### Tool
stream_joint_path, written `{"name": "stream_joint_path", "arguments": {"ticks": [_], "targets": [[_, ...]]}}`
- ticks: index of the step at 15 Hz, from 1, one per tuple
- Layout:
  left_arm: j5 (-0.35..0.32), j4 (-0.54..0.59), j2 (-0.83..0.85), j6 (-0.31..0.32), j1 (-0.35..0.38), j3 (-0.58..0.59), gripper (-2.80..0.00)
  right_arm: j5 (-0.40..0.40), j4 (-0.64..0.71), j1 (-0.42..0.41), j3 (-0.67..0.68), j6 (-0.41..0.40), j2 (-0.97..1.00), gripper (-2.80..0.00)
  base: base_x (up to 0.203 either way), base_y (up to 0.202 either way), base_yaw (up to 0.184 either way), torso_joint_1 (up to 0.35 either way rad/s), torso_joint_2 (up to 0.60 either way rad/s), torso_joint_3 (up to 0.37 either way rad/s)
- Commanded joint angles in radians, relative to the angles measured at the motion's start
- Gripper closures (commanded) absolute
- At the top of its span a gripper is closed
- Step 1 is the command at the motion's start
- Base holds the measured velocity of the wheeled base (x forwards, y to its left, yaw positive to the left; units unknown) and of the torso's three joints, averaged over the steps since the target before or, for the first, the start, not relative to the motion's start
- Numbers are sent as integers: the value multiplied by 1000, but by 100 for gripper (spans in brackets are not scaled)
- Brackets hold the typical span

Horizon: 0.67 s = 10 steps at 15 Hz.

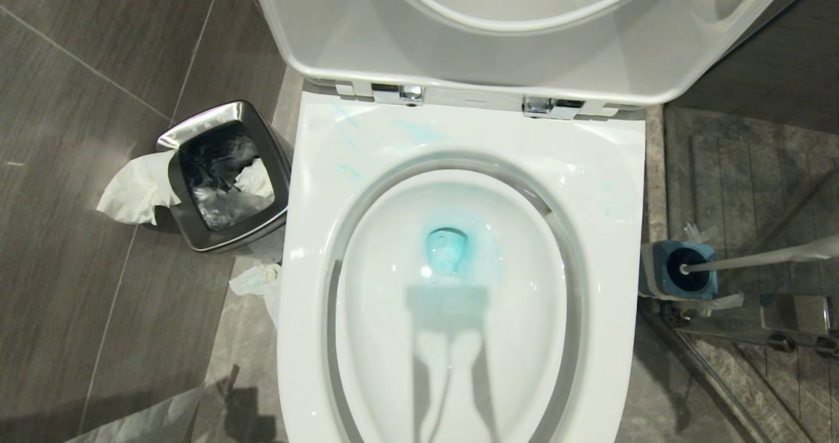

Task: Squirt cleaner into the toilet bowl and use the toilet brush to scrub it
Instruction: Scrub the toilet bowl

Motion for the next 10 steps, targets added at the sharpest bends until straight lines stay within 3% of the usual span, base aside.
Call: {"name": "stream_joint_path", "arguments": {"ticks": [1, 4, 10], "targets": [[0, 0, 1, 0, 0, 2, 0, 1, 51, 1, -1, 0, -44, 0, 0, 0, 0, 0, 0, 0], [0, -1, 1, 0, 0, 2, 0, 3, 170, 1, 0, 0, -117, 0, 0, 0, 0, 0, 0, 0], [0, 0, 1, 0, 0, 2, 0, 7, 532, -8, -69, 2, -225, 0, 0, 0, 0, 0, 0, 0]]}}
